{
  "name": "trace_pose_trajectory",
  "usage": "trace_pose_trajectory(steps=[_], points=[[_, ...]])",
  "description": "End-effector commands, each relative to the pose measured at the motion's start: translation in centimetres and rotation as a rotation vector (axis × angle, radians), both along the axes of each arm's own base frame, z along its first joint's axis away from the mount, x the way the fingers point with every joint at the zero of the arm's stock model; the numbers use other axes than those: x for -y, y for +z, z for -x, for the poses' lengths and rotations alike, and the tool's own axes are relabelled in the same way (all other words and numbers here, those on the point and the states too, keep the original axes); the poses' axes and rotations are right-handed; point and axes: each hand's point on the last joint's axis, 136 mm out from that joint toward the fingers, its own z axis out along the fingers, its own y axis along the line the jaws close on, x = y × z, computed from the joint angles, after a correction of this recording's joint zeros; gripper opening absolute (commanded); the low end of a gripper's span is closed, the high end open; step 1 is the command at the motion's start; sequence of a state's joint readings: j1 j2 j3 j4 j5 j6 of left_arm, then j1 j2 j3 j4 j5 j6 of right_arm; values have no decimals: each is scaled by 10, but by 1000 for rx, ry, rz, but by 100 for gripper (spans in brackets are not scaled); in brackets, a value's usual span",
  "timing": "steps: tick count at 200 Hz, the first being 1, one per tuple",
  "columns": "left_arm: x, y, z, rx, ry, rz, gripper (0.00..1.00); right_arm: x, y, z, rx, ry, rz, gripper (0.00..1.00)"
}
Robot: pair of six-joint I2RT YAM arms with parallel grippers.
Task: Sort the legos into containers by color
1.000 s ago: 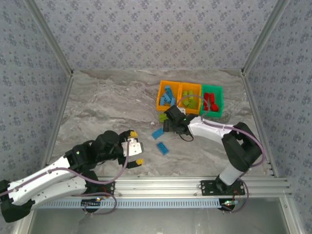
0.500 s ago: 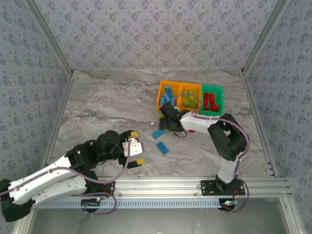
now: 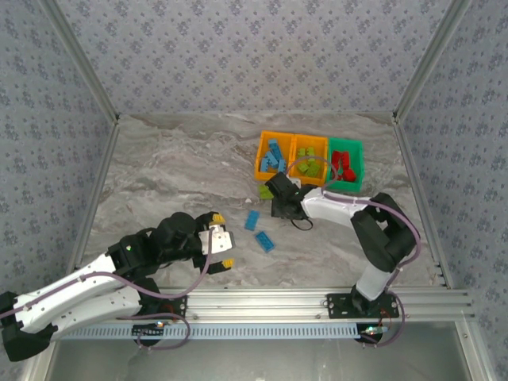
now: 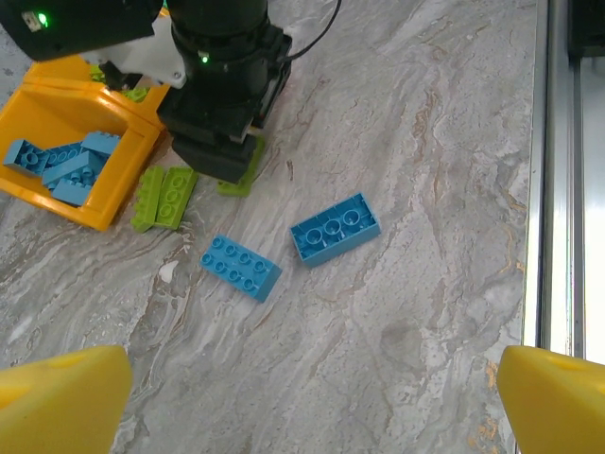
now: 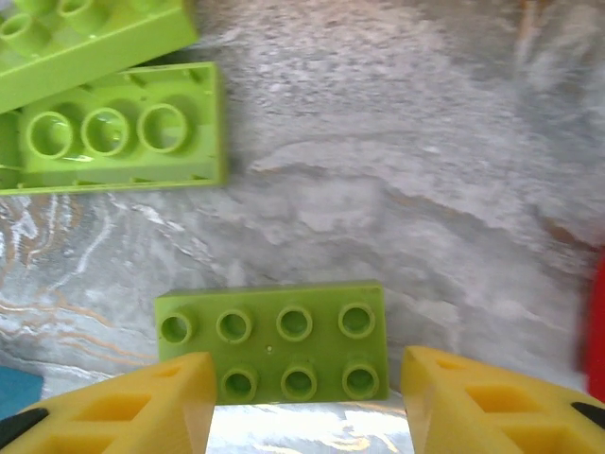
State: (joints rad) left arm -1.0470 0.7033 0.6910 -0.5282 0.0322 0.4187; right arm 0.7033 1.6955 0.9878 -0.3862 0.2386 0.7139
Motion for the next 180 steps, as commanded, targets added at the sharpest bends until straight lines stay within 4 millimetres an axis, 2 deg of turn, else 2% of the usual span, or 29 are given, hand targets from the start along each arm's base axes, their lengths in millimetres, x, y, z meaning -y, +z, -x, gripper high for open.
trace_pose_trajectory(steps=[1,10,18,30,44,68,92,126,155,180], points=[[-1,6,-3,7,18,10,99,9,17,0,31,2,22,60],[-1,7,-3,8,18,10,99,2,22,0,37,25,5,66],[-1,6,-3,7,16,10,99,-5,25,-1,40,43,-13,75],[-1,6,-3,4,17,10,99,-11,22,-3,37,58,-25,84],[-2,6,-3,6,18,10,99,-11,13,-5,21,56,-6,87],[-2,7,-3,8,19,12,99,-9,-6,-4,-22,57,53,88],[-1,7,-2,5,17,15,99,-12,-23,1,-64,86,95,83],[-2,7,-2,4,19,14,99,-7,-29,4,-78,81,127,59],[-2,6,-3,5,19,11,99,-9,-6,5,-22,67,51,49],[-1,6,-3,5,20,10,99,-2,49,2,132,34,-15,47]])
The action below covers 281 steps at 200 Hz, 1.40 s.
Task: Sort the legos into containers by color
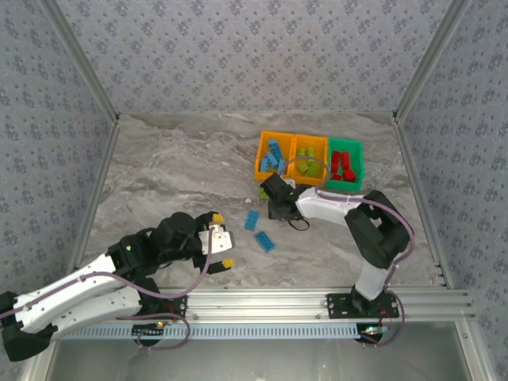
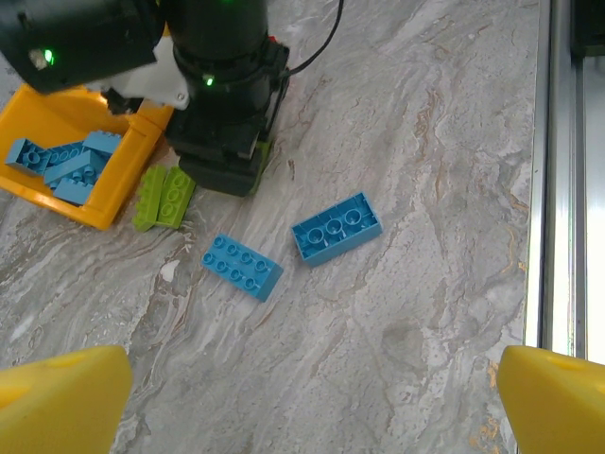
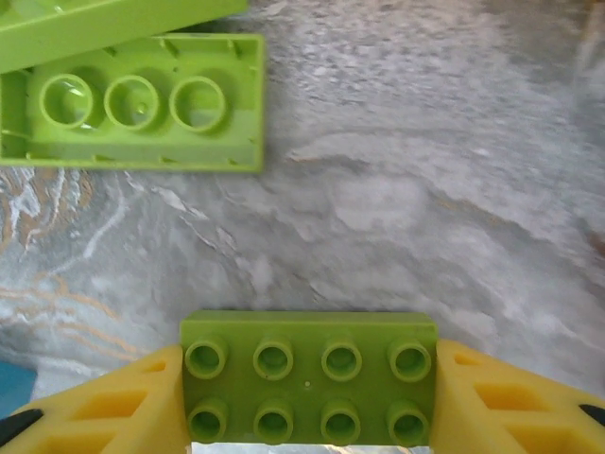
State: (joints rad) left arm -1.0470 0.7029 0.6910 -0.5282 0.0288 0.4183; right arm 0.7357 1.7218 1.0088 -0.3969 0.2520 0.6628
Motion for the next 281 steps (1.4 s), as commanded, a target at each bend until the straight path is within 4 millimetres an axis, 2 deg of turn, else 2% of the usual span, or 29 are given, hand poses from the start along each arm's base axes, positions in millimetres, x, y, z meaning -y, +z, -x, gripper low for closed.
trace_pose_trajectory(steps=[1,29,41,55,74,79,89,112,128,149,183,221,233,265,269,281], points=[[-1,6,-2,3,16,10,99,8,54,-2,139,-37,-65,47],[-1,5,-3,1,17,6,99,29,125,-20,380,-91,-102,45],[-1,4,-3,1,17,4,99,41,146,-35,450,-92,-83,44],[-1,4,-3,1,18,1,99,57,159,-60,490,-121,-66,43],[-3,5,-4,8,26,0,99,77,159,-101,472,-159,-47,43],[-3,5,-4,10,27,1,99,82,153,-111,454,-169,-38,43],[-4,6,-5,16,30,3,99,82,157,-133,448,-172,-49,44],[-4,5,-5,20,30,4,99,88,143,-172,411,-174,-32,47],[-4,5,-5,19,31,3,99,91,131,-188,363,-181,-18,52],[-4,4,-5,19,30,1,99,93,123,-195,320,-197,-1,69],[-5,2,-7,28,35,-6,99,96,147,-180,341,-207,-26,78],[-5,-2,-8,28,37,-18,99,98,188,-140,390,-183,-99,81],[-5,-3,-10,27,47,-26,99,93,200,-120,385,-148,-138,82],[-11,-2,-26,1,173,-17,99,50,215,-45,379,21,-289,84],[-12,-1,-30,-12,200,-8,99,46,203,-31,351,38,-290,84],[-17,5,-42,-52,296,27,99,33,193,4,326,83,-320,84]])
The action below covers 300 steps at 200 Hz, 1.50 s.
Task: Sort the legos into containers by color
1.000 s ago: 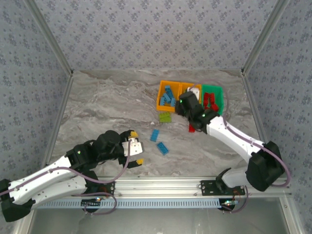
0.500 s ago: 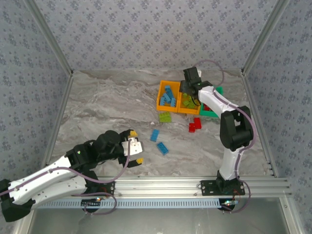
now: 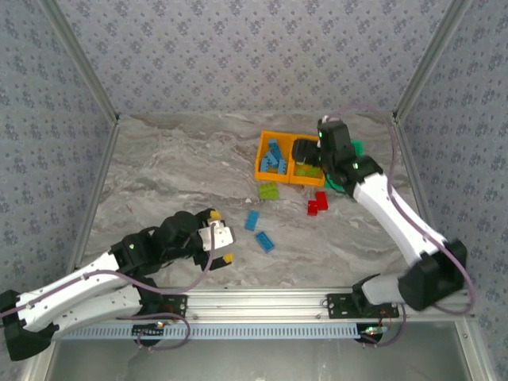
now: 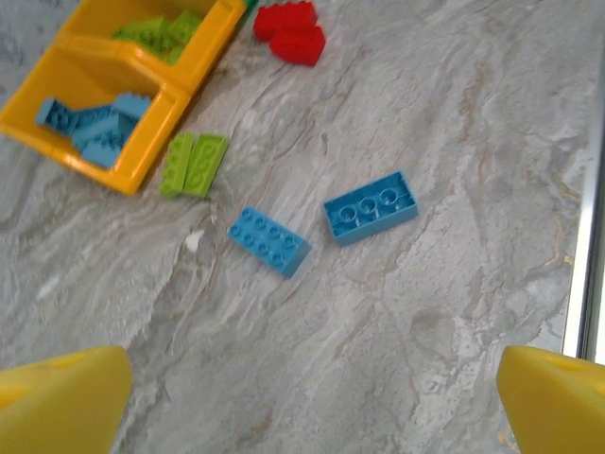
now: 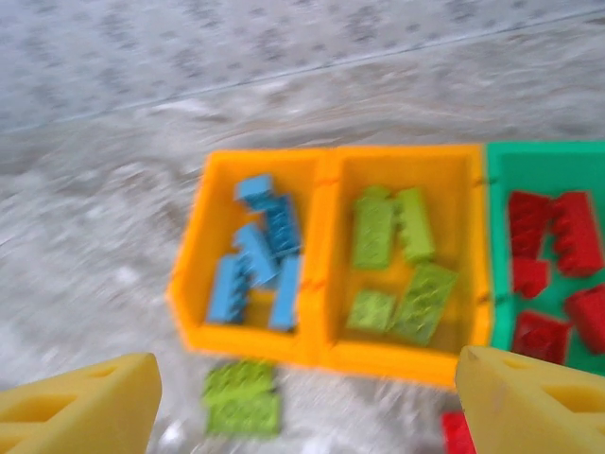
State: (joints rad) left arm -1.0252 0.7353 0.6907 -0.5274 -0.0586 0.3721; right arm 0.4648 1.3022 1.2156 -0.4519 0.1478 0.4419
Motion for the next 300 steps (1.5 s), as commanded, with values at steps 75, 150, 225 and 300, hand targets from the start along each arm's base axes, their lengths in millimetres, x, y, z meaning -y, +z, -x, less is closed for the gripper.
trace_pose_trajectory(steps=[75,150,225,300], points=[[-3,19,-72,-365,775,330,84,-64,-100,232,-330,383,56,85],[72,-76,-121,-483,886,186,82,-66,-129,259,-333,331,27,100],[93,-141,-130,-518,880,31,52,-48,-142,257,-322,257,-30,100],[92,-152,-127,-533,888,3,26,-49,-139,260,-313,259,-40,100]])
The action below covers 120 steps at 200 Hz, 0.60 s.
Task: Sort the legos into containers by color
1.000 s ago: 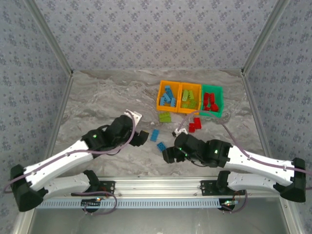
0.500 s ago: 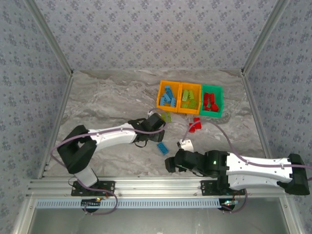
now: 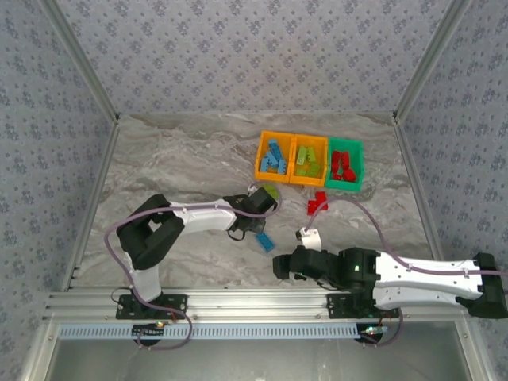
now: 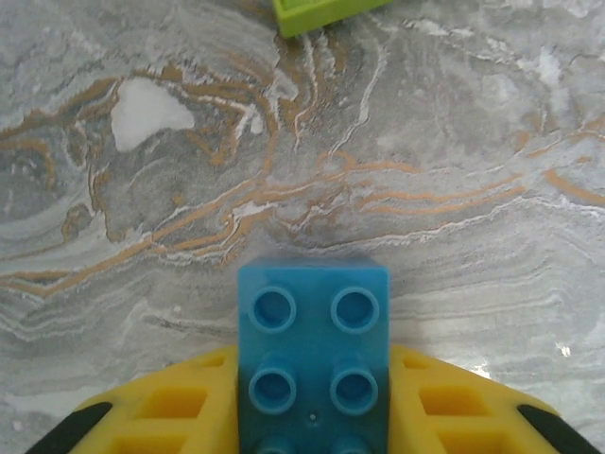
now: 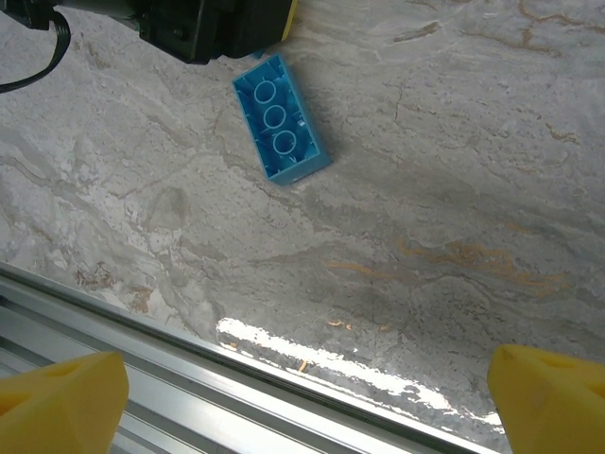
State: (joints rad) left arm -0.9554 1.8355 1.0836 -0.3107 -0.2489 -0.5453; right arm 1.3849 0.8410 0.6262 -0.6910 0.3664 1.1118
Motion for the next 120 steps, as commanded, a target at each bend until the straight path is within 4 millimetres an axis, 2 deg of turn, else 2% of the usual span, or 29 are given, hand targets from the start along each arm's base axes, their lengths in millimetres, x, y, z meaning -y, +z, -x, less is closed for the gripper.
trace_pose_trajectory(steps=[1,16,39,57,73,90,120], points=[[6,13,-4,13,3,31,26,5,6,-4,30,-39,-7,100],[8,33,-5,41,-3,60,25,5,12,-5,48,-40,-15,100],[14,88,-18,149,-13,121,24,8,22,-10,93,-63,-34,100],[18,130,-40,282,-11,128,23,13,28,-16,124,-98,-57,100],[21,156,-68,401,9,110,23,15,31,-19,141,-118,-90,100],[23,162,-106,444,50,101,21,17,34,-20,153,-126,-107,100],[39,155,-175,451,89,138,20,20,43,-23,171,-128,-74,100]])
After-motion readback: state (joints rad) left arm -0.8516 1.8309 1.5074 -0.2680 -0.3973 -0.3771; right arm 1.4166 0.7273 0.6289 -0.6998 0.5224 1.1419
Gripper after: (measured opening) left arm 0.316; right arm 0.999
